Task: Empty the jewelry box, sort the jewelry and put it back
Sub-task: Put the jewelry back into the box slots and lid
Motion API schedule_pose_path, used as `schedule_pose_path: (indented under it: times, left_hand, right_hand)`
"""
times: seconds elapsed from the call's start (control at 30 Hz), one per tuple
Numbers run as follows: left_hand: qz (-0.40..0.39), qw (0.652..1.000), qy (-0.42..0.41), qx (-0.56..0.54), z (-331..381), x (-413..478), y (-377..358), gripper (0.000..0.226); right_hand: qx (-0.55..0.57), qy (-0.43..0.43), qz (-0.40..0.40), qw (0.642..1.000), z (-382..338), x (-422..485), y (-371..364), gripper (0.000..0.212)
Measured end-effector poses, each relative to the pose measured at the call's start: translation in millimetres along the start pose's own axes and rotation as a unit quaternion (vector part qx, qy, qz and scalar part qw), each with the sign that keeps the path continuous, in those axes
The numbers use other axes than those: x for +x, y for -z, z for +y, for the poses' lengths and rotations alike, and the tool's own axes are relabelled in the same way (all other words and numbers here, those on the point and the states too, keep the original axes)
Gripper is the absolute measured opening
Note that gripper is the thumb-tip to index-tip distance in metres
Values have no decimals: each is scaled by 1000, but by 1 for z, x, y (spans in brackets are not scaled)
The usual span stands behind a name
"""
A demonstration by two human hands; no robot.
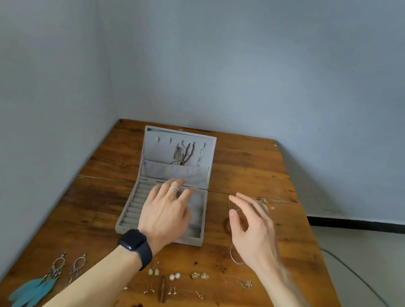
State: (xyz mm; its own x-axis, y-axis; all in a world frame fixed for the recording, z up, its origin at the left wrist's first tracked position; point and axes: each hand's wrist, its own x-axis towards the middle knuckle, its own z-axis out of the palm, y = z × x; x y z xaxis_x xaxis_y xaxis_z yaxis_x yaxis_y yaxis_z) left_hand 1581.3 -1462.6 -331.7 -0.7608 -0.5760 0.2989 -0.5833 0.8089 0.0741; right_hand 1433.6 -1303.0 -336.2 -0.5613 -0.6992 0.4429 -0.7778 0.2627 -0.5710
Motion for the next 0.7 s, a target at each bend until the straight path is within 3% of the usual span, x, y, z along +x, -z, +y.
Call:
schedule_pose_path:
  times: [0.3,0.7]
  left_hand:
    - [-42,996,-31,-77,56,-86,-15,50]
    - [-106,987,-73,-95,103,-152,-35,51]
  right_hand:
    - [-39,-61,41,997,17,-112,57,29]
    - [-79,-114,20,990,31,-182,65,30]
